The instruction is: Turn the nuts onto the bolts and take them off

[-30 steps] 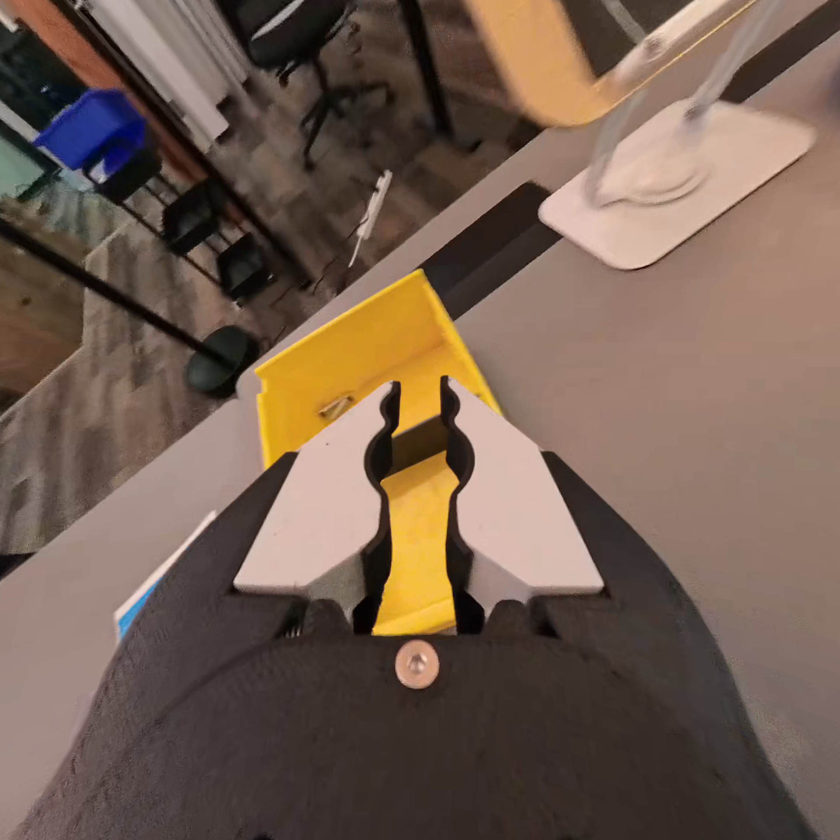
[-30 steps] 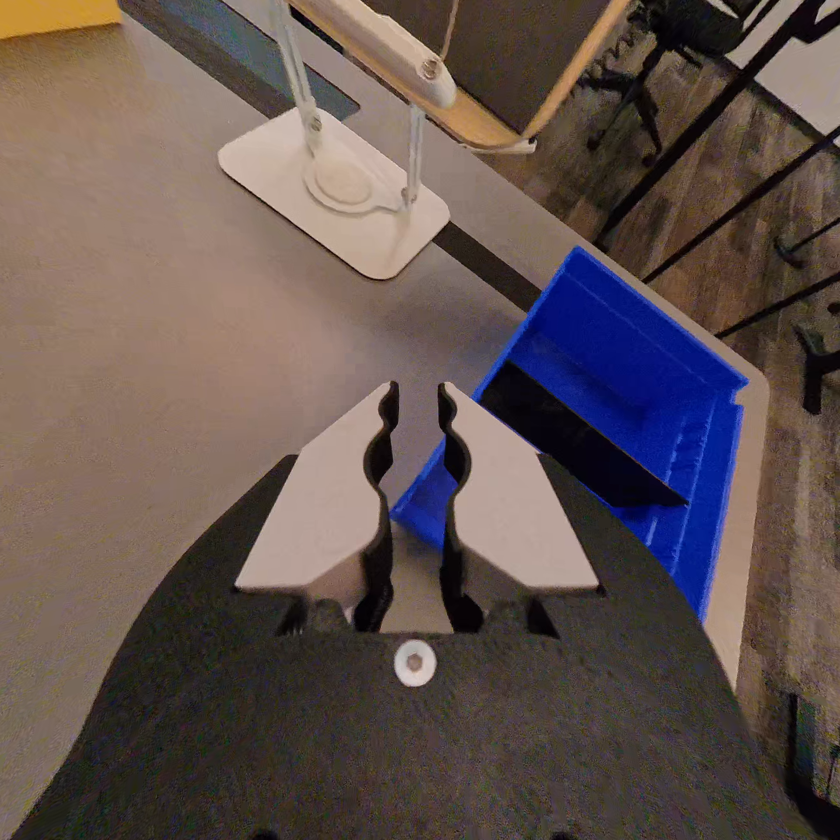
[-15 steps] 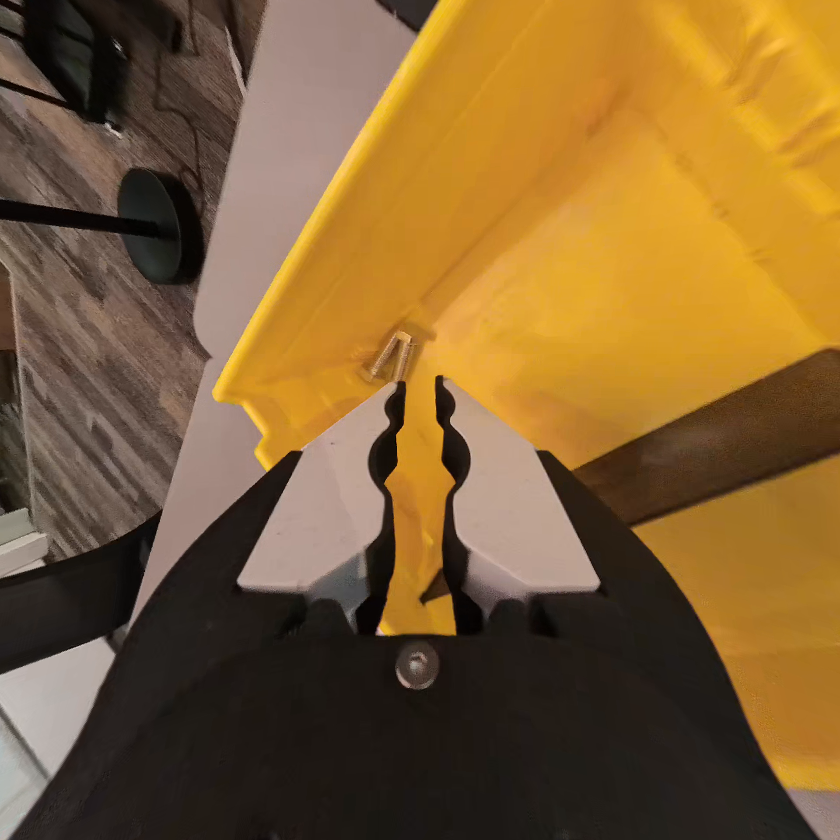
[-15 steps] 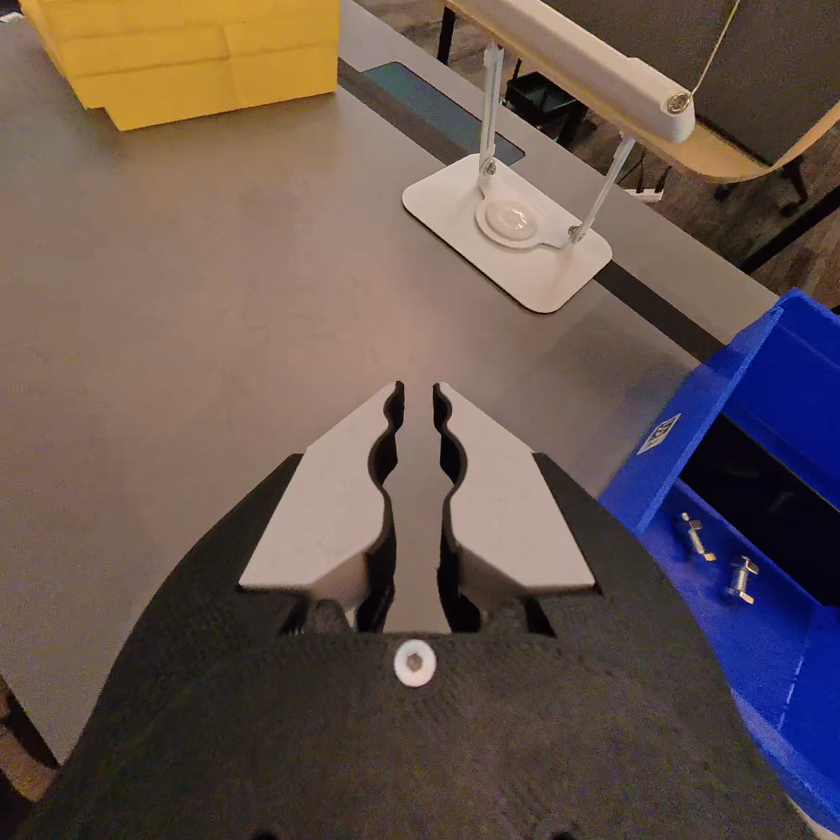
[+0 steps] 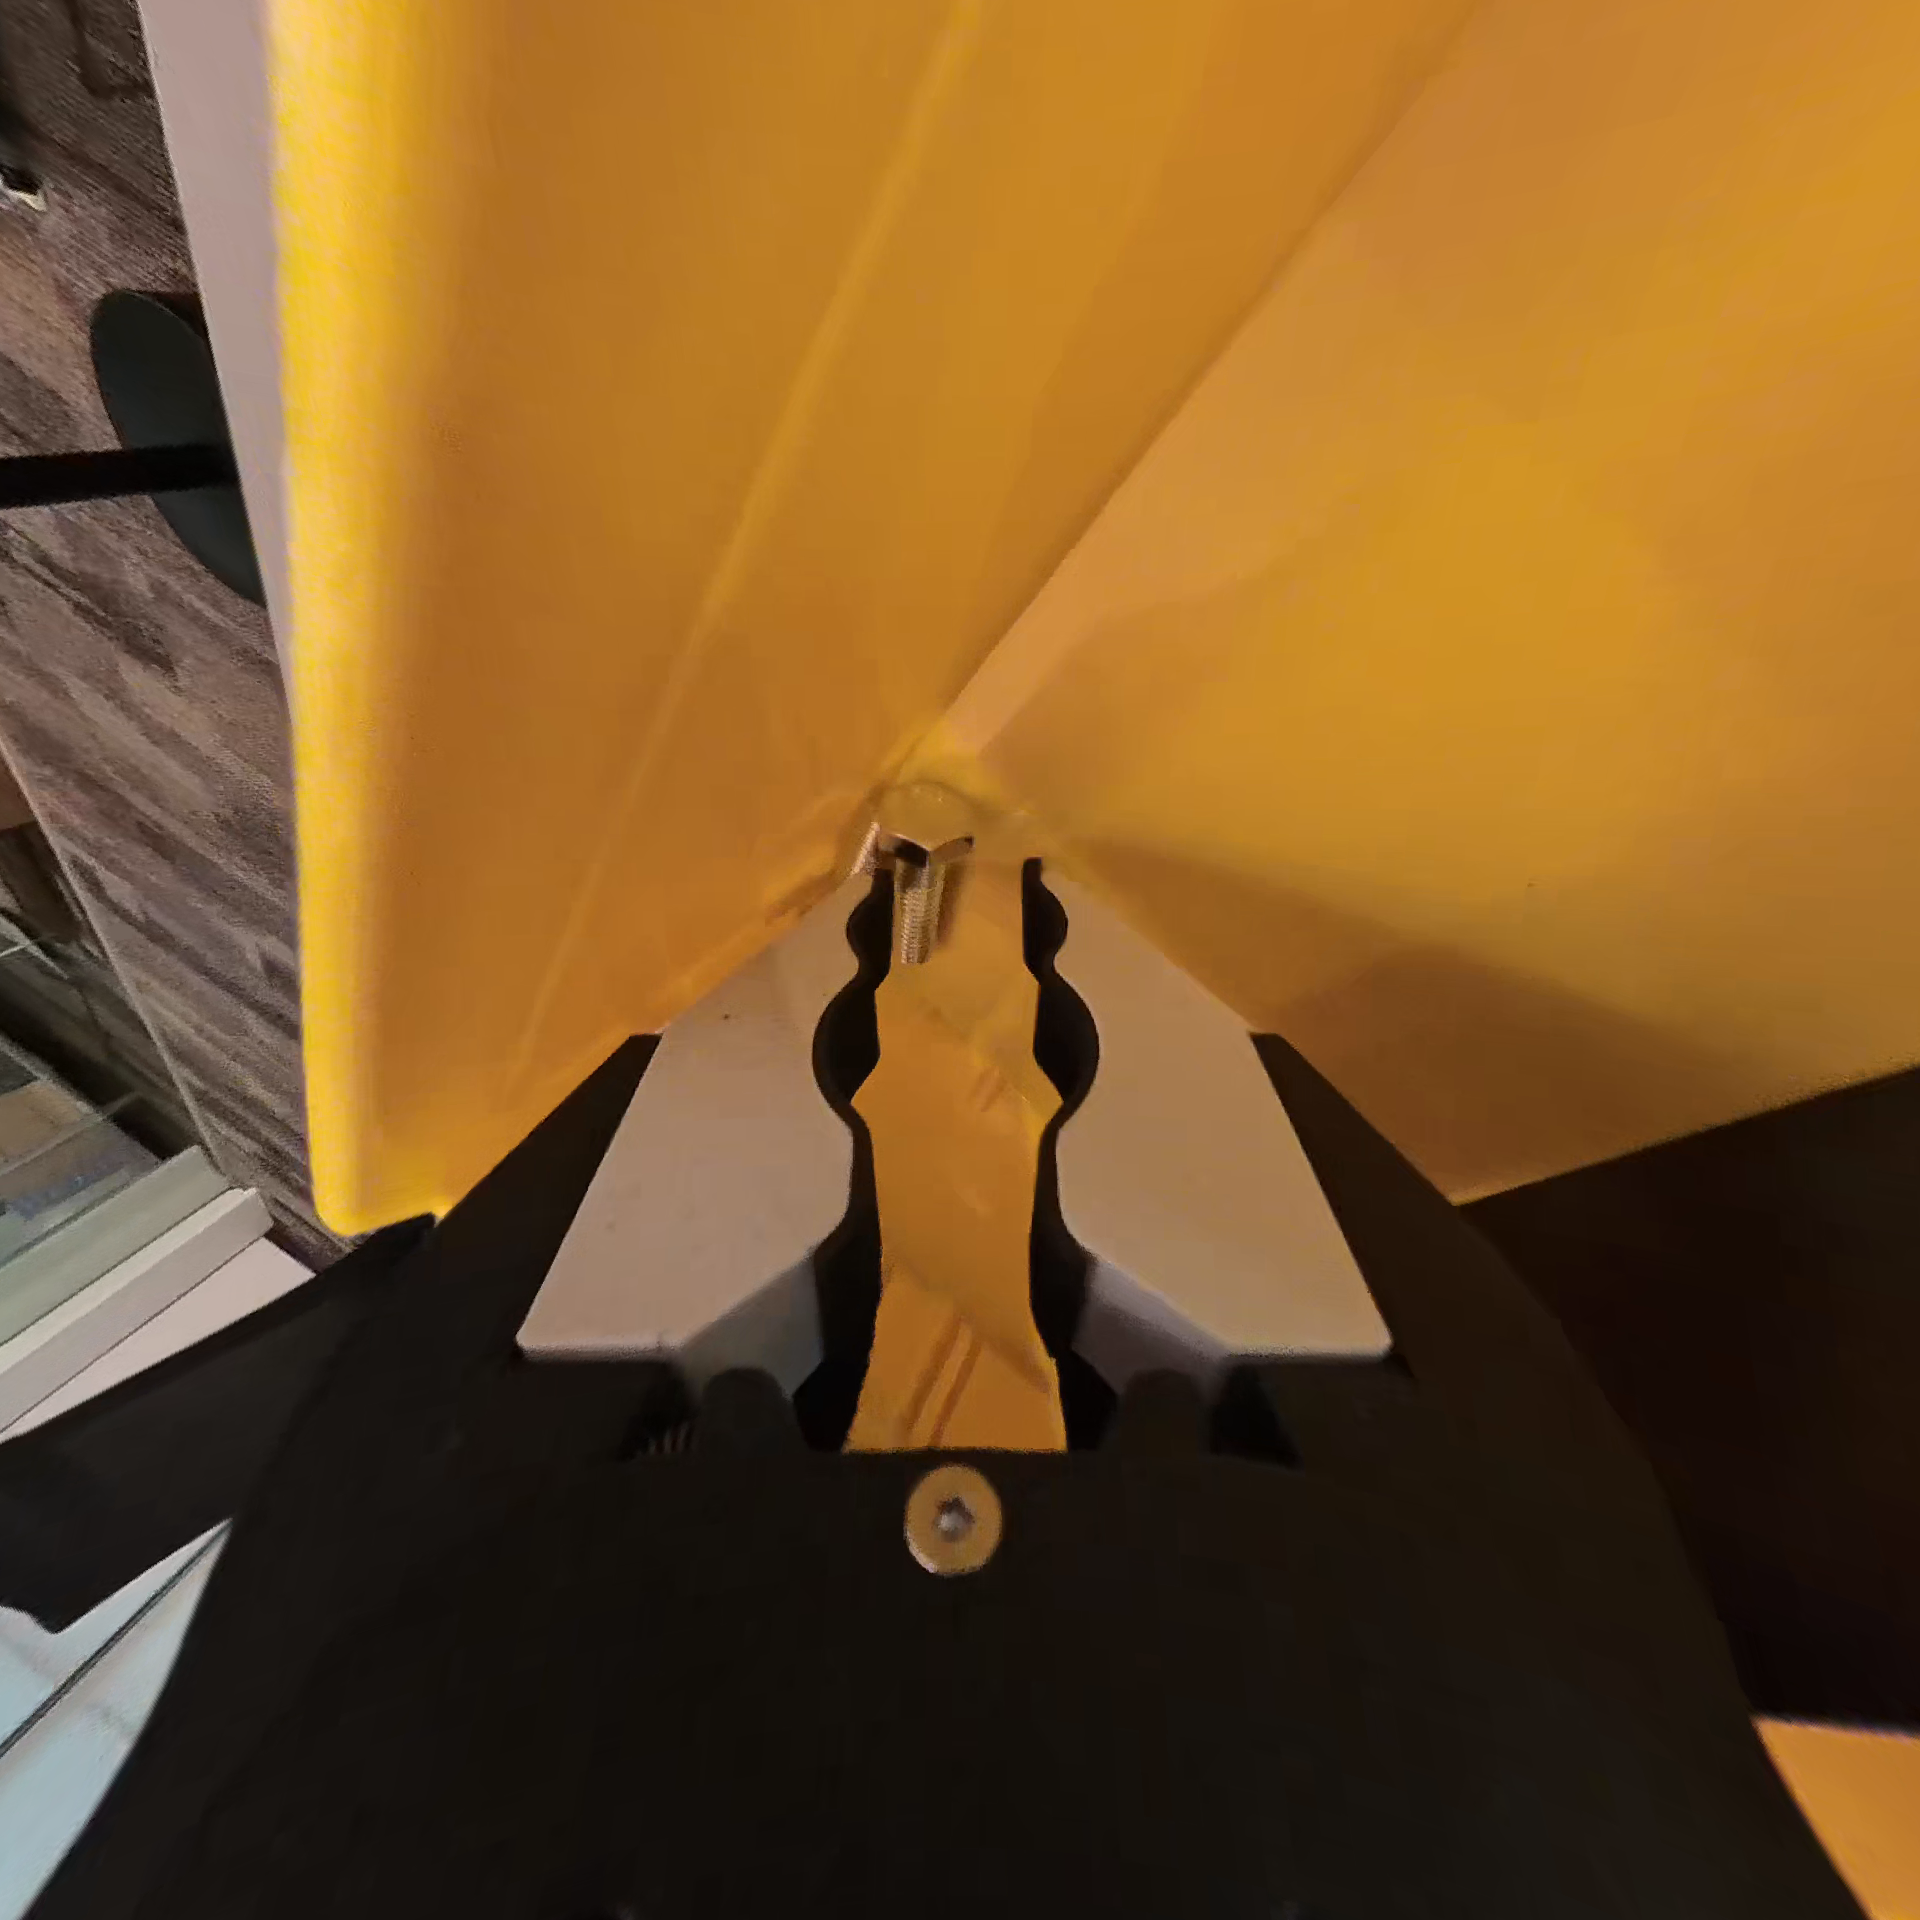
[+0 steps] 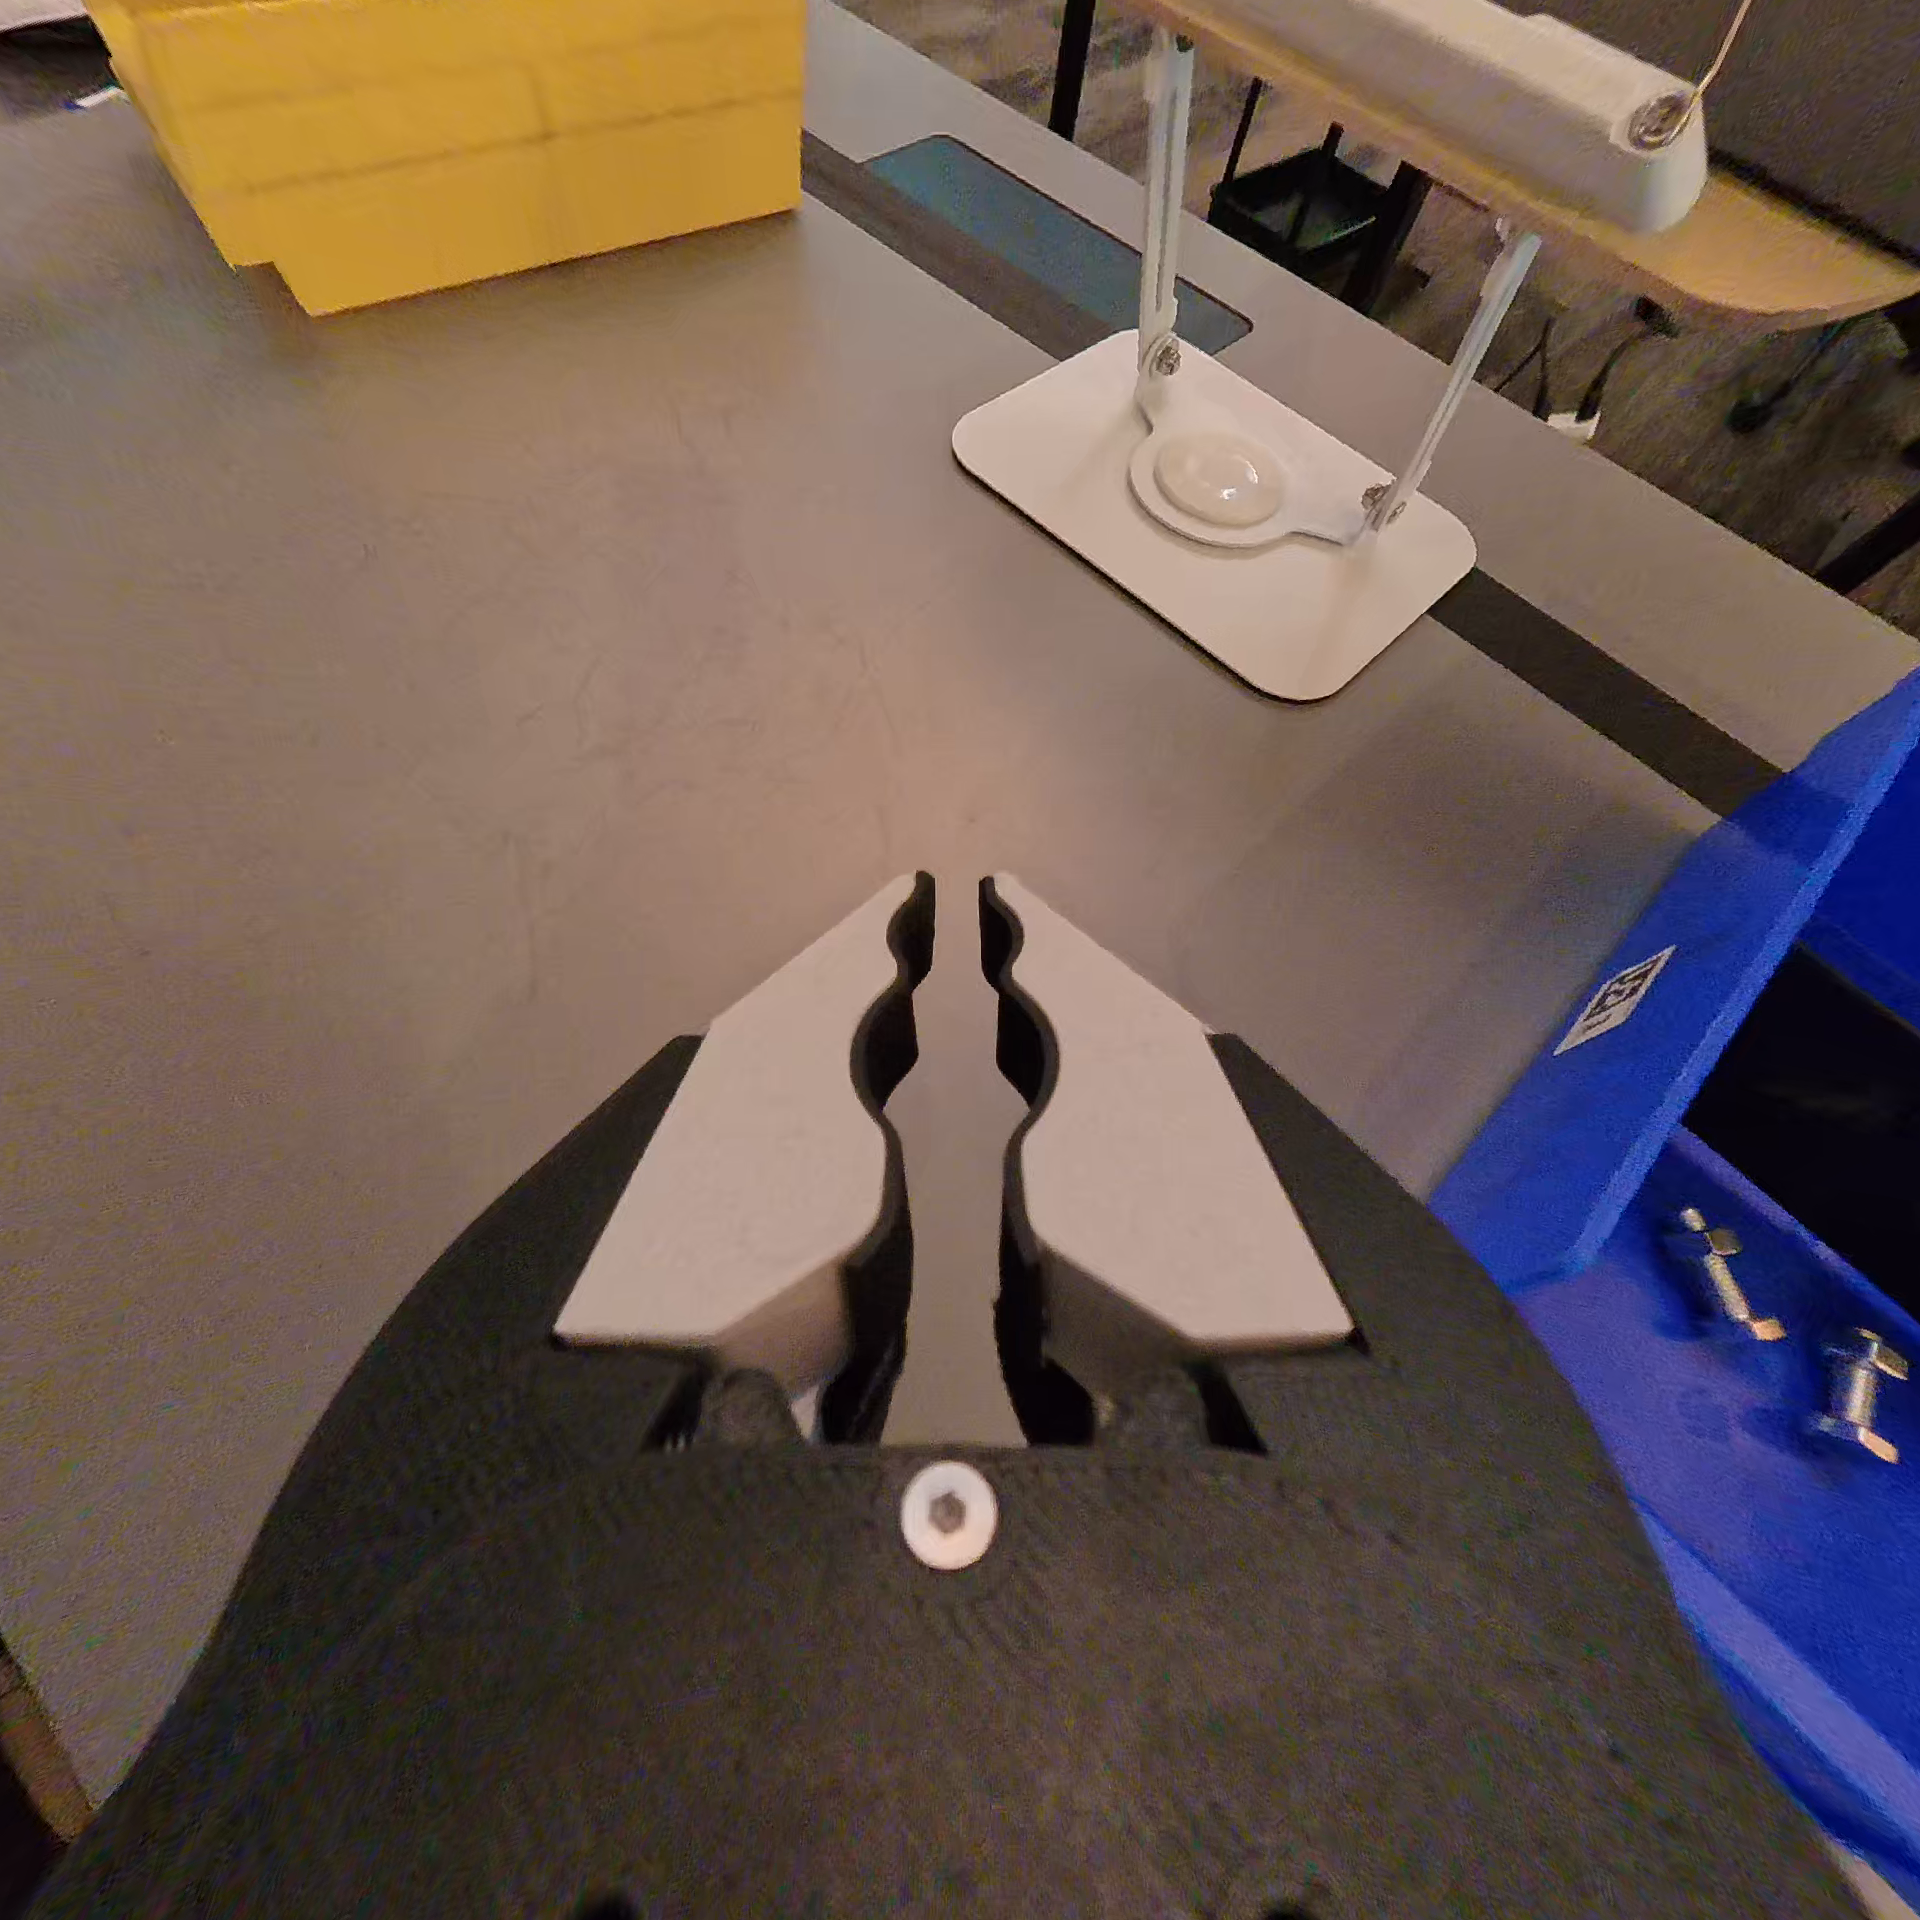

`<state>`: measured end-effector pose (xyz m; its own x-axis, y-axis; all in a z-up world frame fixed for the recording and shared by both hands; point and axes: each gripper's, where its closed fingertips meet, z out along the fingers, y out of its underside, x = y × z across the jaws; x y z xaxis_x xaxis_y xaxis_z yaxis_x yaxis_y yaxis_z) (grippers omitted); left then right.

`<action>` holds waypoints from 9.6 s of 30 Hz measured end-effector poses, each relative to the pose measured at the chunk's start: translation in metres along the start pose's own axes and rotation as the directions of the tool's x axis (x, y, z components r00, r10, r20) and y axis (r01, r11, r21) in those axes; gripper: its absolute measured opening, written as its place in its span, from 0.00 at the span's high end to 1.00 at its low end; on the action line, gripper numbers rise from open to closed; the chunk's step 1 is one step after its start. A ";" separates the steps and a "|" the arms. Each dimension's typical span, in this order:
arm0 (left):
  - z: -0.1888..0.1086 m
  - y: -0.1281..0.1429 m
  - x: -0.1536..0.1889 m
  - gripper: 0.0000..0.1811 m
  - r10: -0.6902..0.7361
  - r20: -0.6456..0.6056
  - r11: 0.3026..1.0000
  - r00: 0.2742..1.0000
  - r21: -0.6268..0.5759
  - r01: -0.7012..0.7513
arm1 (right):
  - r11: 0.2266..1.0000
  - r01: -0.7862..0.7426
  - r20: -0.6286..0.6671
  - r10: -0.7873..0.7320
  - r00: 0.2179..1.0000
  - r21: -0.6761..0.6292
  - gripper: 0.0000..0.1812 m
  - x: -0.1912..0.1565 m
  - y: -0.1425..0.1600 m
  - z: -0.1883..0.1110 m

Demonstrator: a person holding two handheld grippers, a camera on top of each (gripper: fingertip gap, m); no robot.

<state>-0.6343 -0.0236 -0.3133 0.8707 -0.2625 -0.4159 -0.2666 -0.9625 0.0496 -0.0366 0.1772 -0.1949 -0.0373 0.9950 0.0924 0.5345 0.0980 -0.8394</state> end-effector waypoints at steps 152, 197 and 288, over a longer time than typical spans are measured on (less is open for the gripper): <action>-0.237 -0.020 0.151 0.98 -0.336 -0.312 0.646 0.888 0.609 0.459 | 0.991 -0.123 0.267 0.107 0.958 0.044 0.95 -0.099 0.028 -0.001; -0.224 -0.160 0.459 0.87 0.110 -0.381 0.837 0.918 0.533 0.121 | 0.999 0.016 0.262 -0.006 0.965 -0.035 0.95 -0.109 0.049 0.007; -0.422 -0.198 0.427 0.89 0.257 -0.620 0.019 0.741 0.770 0.638 | 0.798 -0.393 0.675 -0.023 0.738 0.457 0.96 -0.155 -0.124 -0.041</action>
<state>-0.0353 0.0263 -0.1177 0.8330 -0.4840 0.2679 0.2324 -0.1334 -0.9634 -0.0629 0.0102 -0.0834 -0.6098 0.7438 -0.2737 0.0549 -0.3049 -0.9508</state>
